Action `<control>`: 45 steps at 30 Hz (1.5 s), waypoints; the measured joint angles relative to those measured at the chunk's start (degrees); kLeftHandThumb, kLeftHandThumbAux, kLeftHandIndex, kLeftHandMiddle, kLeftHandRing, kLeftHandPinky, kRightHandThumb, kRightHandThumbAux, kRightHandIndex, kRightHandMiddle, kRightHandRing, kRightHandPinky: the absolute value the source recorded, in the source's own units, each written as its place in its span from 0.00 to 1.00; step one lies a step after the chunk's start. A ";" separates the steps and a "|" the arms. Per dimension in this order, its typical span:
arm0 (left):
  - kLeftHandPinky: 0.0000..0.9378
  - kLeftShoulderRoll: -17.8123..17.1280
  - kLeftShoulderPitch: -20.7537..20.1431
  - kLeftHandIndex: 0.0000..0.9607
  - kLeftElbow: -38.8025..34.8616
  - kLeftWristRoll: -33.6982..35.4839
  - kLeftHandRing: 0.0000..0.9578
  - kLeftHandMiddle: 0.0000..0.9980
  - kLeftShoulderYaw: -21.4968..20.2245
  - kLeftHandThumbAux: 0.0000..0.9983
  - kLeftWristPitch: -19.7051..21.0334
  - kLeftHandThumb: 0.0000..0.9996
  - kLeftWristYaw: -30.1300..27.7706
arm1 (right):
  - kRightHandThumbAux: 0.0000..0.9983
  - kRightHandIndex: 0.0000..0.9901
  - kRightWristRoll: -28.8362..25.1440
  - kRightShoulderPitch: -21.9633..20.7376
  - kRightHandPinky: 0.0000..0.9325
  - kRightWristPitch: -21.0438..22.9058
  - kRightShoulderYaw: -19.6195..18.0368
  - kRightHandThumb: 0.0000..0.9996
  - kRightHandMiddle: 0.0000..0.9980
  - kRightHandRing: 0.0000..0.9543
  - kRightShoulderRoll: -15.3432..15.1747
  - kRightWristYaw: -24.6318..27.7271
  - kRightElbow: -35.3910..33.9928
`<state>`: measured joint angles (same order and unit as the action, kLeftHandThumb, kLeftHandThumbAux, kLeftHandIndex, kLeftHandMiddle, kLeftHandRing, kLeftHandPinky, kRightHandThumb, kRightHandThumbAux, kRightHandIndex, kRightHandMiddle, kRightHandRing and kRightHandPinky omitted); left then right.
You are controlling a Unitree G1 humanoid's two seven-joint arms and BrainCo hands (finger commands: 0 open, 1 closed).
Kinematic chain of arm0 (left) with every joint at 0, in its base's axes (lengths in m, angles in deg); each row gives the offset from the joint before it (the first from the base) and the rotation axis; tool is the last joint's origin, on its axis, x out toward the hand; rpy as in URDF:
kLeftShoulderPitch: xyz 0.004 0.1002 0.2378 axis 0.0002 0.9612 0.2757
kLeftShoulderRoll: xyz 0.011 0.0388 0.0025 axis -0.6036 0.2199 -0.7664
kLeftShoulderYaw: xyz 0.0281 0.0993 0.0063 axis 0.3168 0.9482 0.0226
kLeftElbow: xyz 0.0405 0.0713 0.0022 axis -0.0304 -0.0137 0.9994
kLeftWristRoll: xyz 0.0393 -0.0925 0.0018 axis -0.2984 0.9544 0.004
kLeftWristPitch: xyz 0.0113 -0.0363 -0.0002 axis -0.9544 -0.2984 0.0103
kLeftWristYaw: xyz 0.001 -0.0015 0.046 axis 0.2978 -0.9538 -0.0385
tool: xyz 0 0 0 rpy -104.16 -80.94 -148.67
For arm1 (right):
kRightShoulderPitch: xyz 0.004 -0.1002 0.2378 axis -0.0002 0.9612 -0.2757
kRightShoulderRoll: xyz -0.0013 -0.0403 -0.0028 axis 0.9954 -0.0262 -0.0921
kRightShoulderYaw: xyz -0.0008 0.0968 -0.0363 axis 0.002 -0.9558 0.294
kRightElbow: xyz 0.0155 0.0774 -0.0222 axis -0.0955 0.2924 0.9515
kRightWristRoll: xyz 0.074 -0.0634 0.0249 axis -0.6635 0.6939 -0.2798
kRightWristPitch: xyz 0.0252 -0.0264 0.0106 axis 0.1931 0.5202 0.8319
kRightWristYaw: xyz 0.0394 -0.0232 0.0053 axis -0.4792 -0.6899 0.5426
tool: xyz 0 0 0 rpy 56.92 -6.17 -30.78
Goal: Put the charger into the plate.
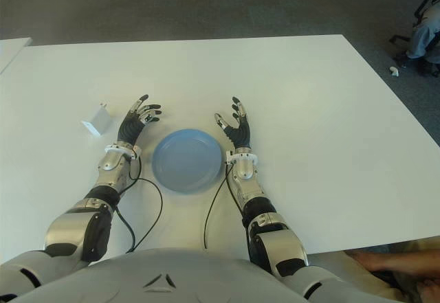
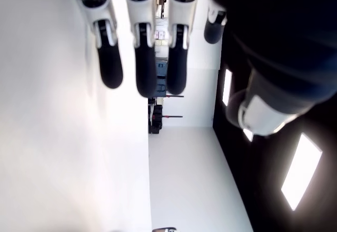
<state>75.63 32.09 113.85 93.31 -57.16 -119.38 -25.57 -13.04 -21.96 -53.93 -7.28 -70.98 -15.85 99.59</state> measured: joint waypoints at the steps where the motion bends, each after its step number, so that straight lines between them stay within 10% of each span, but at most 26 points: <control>1: 0.42 -0.17 0.42 0.10 -1.18 -0.30 0.36 0.32 0.34 0.63 0.93 0.45 0.09 | 0.67 0.10 -0.01 0.00 0.14 -0.03 0.00 0.28 0.10 0.09 0.00 0.04 -0.01; 20: 0.65 -4.49 13.50 0.19 -33.72 -4.82 0.55 0.42 3.09 0.59 21.63 0.57 3.56 | 0.68 0.12 -0.04 0.01 0.16 -0.84 -0.02 0.31 0.12 0.12 -0.14 0.35 0.02; 38: 0.81 -9.18 16.80 0.44 -40.85 -34.17 0.76 0.67 7.93 0.70 3.57 0.71 34.05 | 0.72 0.11 -0.19 -0.05 0.17 -0.90 -0.01 0.32 0.13 0.12 -0.10 0.50 -0.54; 45: 0.61 -11.00 14.87 0.44 -38.67 -46.42 0.62 0.61 10.26 0.70 3.90 0.70 51.13 | 0.70 0.12 -0.24 -0.11 0.18 -0.91 -0.04 0.34 0.15 0.14 -0.06 0.62 -1.02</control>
<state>64.62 46.96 75.18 46.89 -46.90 -115.48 25.56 -13.28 -22.07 -54.84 -7.31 -71.04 -15.23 98.57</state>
